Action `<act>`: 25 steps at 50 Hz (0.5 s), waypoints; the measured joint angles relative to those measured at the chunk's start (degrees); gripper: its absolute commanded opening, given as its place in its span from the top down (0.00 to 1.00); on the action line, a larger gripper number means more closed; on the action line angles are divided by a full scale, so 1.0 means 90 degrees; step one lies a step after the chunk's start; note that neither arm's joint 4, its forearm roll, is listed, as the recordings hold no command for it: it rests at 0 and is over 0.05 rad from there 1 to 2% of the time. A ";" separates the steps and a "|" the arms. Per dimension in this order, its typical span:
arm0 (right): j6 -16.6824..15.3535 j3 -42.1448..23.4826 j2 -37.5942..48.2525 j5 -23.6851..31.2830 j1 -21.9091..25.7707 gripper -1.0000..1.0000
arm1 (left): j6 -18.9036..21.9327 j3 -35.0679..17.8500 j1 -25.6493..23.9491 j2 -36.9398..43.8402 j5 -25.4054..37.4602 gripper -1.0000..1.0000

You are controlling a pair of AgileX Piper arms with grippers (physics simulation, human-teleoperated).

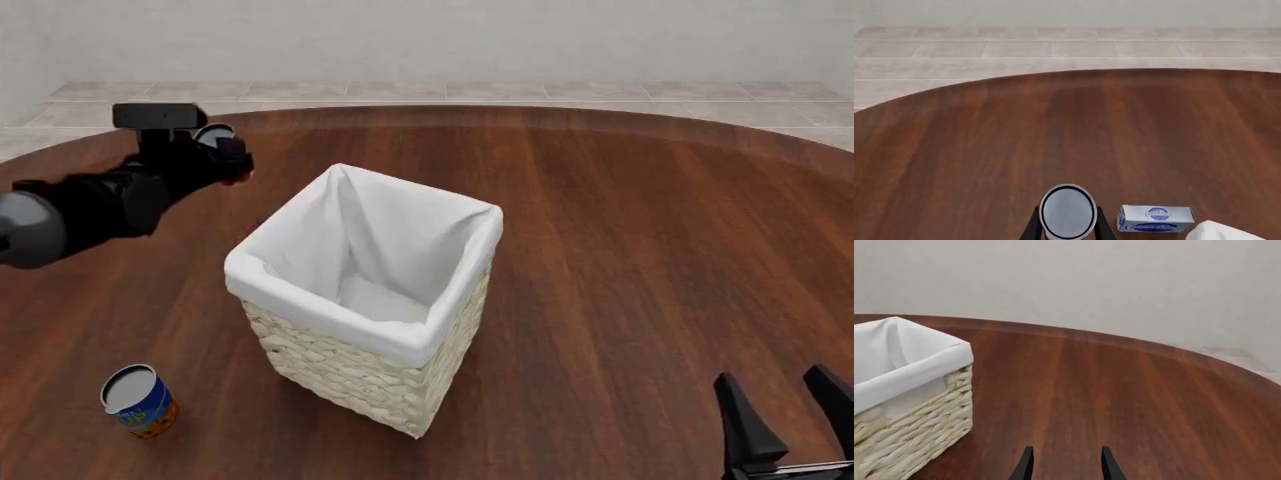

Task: Pick up the tomato sauce, and put it in the basket.

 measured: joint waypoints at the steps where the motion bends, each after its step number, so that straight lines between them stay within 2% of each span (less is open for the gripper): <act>1: -0.0002 0.0000 0.0000 0.0000 0.0003 0.00 | 0.0001 0.0006 -0.0020 -0.0043 0.0020 1.00; 25: -0.0042 0.0000 -0.0063 0.0053 0.0073 0.00 | -0.0083 0.0095 -0.0682 -0.0994 0.0618 1.00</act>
